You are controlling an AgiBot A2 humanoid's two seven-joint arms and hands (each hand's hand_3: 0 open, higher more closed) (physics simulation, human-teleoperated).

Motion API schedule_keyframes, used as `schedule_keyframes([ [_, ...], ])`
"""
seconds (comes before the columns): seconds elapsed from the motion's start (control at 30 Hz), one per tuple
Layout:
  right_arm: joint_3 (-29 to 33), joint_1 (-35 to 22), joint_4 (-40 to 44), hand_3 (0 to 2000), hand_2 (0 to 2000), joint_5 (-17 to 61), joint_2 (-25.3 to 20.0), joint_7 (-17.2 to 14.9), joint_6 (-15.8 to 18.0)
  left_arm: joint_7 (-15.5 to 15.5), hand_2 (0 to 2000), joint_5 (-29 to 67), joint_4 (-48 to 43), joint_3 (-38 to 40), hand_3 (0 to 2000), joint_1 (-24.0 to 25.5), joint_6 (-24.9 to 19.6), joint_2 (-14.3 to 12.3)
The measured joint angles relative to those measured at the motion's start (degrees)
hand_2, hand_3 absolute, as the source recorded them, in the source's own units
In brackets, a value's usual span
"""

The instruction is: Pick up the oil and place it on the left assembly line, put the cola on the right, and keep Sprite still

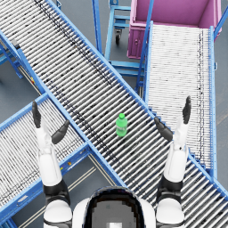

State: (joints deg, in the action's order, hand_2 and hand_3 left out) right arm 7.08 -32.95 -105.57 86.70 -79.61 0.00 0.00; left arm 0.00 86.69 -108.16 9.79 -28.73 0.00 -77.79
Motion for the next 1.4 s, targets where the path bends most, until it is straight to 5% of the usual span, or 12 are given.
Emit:
schedule_keyframes([
  [1.4,-0.2,-0.5,1.0,0,0,0.0,-0.4,0.0,0.0,0.0,0,0.0,-2.7,-0.5,0,0.5,0.0,-0.1],
])
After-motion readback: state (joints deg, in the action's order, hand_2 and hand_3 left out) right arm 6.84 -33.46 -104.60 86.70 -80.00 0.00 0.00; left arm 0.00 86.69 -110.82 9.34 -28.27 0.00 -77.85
